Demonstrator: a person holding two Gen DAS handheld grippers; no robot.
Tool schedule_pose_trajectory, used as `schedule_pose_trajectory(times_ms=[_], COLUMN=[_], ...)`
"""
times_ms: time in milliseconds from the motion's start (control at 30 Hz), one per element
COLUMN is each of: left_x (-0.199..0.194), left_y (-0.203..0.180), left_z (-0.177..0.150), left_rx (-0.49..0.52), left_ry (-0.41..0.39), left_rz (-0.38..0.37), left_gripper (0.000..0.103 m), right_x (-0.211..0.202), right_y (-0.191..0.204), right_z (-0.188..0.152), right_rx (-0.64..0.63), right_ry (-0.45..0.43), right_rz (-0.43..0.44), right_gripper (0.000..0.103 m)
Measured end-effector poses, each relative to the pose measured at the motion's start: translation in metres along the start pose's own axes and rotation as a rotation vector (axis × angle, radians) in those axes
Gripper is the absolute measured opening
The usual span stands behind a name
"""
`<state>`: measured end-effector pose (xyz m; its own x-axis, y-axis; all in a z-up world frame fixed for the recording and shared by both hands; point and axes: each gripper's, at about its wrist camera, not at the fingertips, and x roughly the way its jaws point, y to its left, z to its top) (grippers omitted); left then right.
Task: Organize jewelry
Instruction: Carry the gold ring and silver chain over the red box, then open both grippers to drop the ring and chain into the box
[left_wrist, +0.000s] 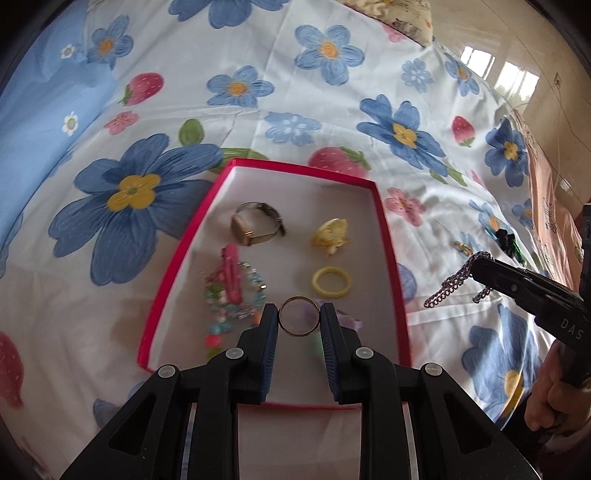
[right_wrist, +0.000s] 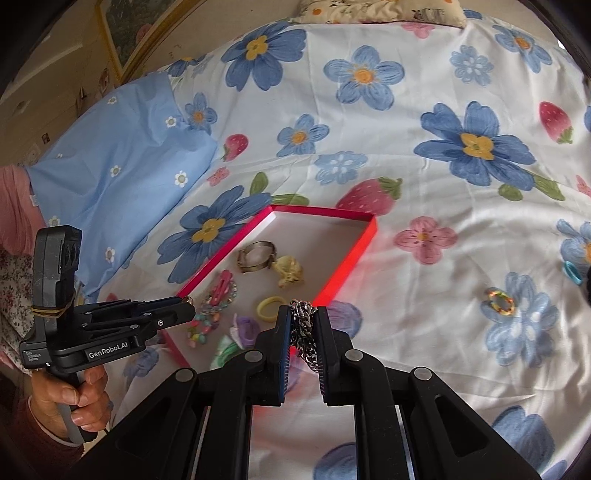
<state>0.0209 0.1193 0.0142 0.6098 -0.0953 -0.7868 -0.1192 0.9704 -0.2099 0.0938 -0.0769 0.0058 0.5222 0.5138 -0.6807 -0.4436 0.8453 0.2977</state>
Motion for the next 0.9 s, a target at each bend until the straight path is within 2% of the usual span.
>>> schedule_pose_trajectory(times_ms=[233, 500, 900], left_x=[0.003, 0.023, 0.052], left_y=[0.02, 0.028, 0.038], left_z=[-0.005, -0.007, -0.011], left_rx=[-0.028, -0.011, -0.031], left_ry=[0.011, 0.047, 0.099], left_rz=[0.036, 0.074, 0.082], left_gripper=[0.022, 0.022, 0.022], right_x=[0.014, 0.036, 0.069], right_y=[0.027, 0.048, 0.055], right_z=[0.005, 0.011, 0.006], right_rx=[-0.036, -0.062, -0.072], right_ry=[0.012, 0.031, 0.089], right_rz=[0.047, 0.085, 0.108], right_gripper=[0.012, 0.012, 0.012])
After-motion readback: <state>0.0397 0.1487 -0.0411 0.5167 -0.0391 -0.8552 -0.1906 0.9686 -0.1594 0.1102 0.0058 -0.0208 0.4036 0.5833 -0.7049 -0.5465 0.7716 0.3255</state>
